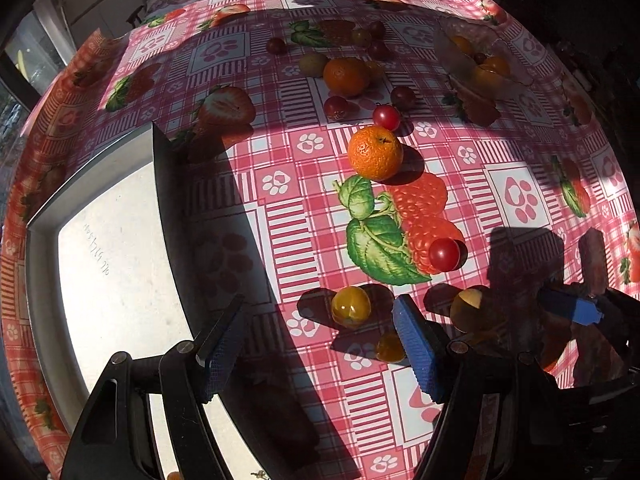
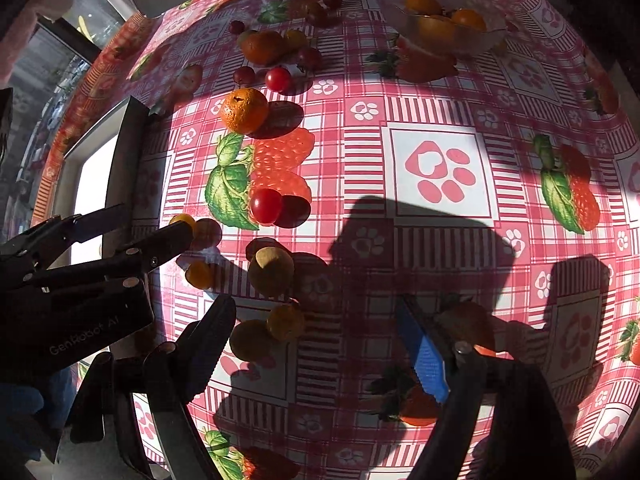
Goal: Organize fruits
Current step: 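Grasp a yellow tomato with the left tool while the right tool grasps a brown fruit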
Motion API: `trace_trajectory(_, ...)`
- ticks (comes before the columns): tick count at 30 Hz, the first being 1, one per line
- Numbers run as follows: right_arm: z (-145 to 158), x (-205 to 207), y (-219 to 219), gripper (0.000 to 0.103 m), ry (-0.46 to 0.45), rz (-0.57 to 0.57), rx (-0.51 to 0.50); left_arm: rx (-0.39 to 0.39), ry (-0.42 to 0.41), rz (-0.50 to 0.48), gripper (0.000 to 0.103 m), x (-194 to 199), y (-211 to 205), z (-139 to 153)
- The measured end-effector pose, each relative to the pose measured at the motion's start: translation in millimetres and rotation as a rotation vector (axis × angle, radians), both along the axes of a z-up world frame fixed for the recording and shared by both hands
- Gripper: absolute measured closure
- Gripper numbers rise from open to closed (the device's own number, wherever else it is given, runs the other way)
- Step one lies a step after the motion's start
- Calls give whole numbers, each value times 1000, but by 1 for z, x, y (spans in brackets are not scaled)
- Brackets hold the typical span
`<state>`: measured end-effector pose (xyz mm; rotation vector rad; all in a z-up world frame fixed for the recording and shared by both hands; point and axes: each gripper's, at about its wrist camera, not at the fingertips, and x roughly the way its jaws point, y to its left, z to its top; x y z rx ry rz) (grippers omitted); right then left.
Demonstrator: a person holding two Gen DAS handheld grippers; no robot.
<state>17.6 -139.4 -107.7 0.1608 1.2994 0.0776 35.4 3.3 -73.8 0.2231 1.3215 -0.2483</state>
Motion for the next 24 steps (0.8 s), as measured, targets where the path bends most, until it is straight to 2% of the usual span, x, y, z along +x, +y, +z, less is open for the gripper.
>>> trace_trajectory(6,-8,7,12,19,0,60,-26,25,44,-2,29,4,-1,-18)
trace_trajectory(12,-12,12,19,22,-11,101,-52,25,53,10,29,6,0,-24)
trace_trajectory(15,-11,14,25,32,-30,138,-76,25,50,13,29,5,1,-25)
trace_trajectory(17,-10,15,30,45,-42,168,-87,23,49,12,32,5,1,-25)
trace_trajectory(18,-10,15,32,50,-48,180,-89,23,47,7,37,5,1,-25)
trace_trajectory(20,-10,17,33,68,-51,193,-78,21,43,-8,46,3,-3,-23)
trace_trajectory(21,-10,18,33,73,-47,193,-63,17,42,-12,52,3,-5,-22)
trace_trajectory(24,-8,18,26,74,-48,161,-32,14,35,-14,65,2,-5,-20)
